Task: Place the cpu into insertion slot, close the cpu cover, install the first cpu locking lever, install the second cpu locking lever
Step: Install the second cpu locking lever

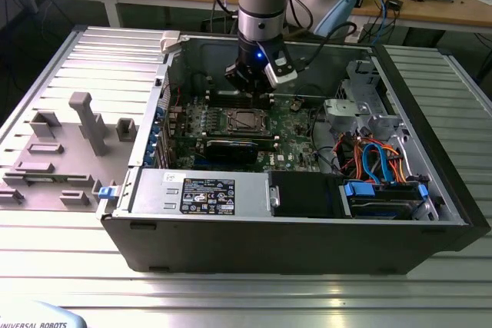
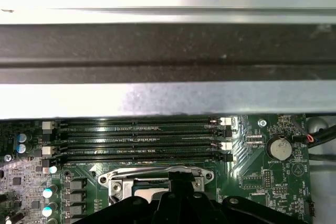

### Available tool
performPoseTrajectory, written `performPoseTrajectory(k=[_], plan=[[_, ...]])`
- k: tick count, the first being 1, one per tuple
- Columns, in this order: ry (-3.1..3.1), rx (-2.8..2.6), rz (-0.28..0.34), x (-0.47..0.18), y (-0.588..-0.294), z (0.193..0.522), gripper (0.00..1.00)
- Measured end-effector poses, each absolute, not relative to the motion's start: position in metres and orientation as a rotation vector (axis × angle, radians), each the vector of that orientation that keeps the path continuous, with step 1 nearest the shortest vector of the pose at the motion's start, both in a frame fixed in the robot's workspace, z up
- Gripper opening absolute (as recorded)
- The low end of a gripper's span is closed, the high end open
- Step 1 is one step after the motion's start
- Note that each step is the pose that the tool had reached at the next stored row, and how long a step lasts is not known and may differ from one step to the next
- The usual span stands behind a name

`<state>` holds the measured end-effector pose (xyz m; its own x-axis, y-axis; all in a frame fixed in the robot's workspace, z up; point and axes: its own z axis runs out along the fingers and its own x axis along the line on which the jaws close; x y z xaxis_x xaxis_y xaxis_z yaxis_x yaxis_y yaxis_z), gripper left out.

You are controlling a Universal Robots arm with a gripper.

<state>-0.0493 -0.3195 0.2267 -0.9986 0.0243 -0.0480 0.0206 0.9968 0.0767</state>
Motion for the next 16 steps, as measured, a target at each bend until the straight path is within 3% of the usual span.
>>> performPoseTrajectory(k=[16], plan=[[3.09,0.035,0.116,-0.049,-0.333,0.227,0.11]])
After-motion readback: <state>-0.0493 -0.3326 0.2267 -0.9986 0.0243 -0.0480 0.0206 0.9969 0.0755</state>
